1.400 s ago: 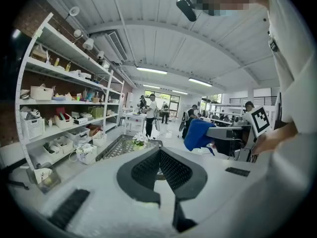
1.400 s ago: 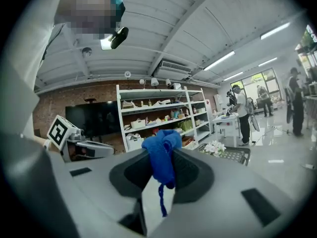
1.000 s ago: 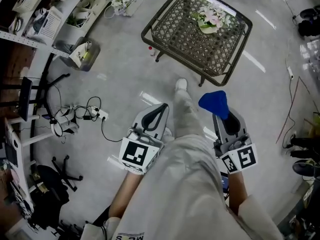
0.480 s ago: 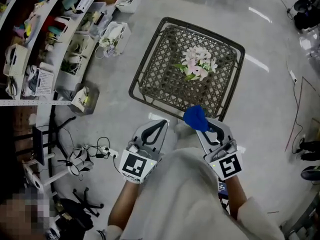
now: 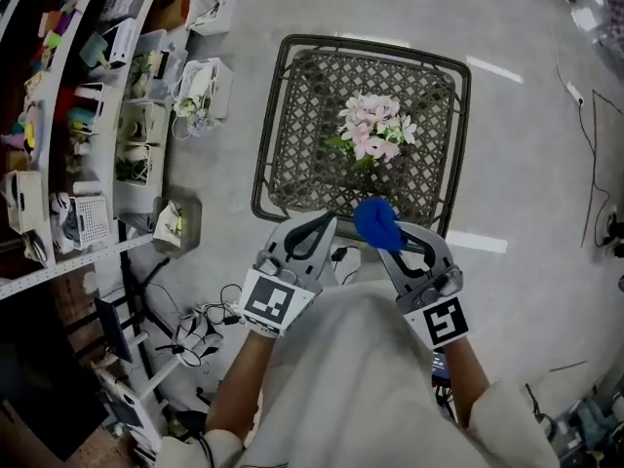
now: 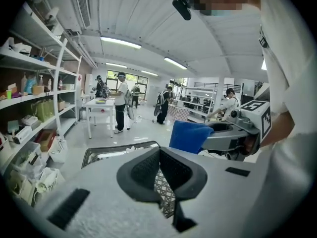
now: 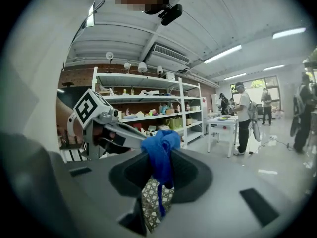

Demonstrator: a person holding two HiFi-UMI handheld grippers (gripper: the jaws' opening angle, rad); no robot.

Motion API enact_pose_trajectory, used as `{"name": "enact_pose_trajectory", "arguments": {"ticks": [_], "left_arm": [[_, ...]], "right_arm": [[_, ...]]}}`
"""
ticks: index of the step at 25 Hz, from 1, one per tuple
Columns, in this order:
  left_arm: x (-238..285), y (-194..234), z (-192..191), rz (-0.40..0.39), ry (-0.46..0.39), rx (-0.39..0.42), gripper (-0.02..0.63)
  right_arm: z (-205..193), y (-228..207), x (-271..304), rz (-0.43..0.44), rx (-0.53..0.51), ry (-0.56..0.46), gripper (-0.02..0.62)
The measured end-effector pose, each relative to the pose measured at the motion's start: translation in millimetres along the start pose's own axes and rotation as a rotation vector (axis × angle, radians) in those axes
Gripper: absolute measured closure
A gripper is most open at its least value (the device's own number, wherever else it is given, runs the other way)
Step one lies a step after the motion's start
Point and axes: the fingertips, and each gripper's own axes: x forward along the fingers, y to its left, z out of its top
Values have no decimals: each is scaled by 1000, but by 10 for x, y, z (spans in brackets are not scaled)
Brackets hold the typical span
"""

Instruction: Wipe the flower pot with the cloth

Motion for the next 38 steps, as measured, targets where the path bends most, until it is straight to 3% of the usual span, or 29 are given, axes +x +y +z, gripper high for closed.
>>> {"name": "enact_pose_trajectory", "arguments": {"ticks": [3, 8, 13, 17, 23, 27, 34, 36, 38], "left_arm": [[142, 166, -83, -71, 33, 46, 584], [329, 532, -179, -174, 30, 53, 583], [516, 790, -497, -290, 99, 61, 584], [792, 951, -763, -328, 64, 72, 583], [1115, 974, -1326, -382, 105, 170, 583], [1375, 995, -1639, -344, 124, 194, 583], [1771, 951, -1795, -357, 110, 368, 531], [1865, 968, -1799, -376, 110, 404, 478], [1937, 994, -1808, -388, 106, 446, 490]], "right_arm": [[-104, -83, 57, -93, 33, 22, 497], [-157, -218, 291, -285, 104, -18, 497], [-375, -223, 502, -465, 136, 5, 497], [-640, -231, 602, -583, 164, -21, 497], [-1261, -238, 622, -648, 208, -31, 497], [-1650, -311, 611, -647, 209, -56, 497], [-2132, -392, 624, -637, 182, -72, 497], [-2198, -434, 653, -636, 178, -86, 497], [-2276, -450, 666, -639, 179, -83, 497]]}}
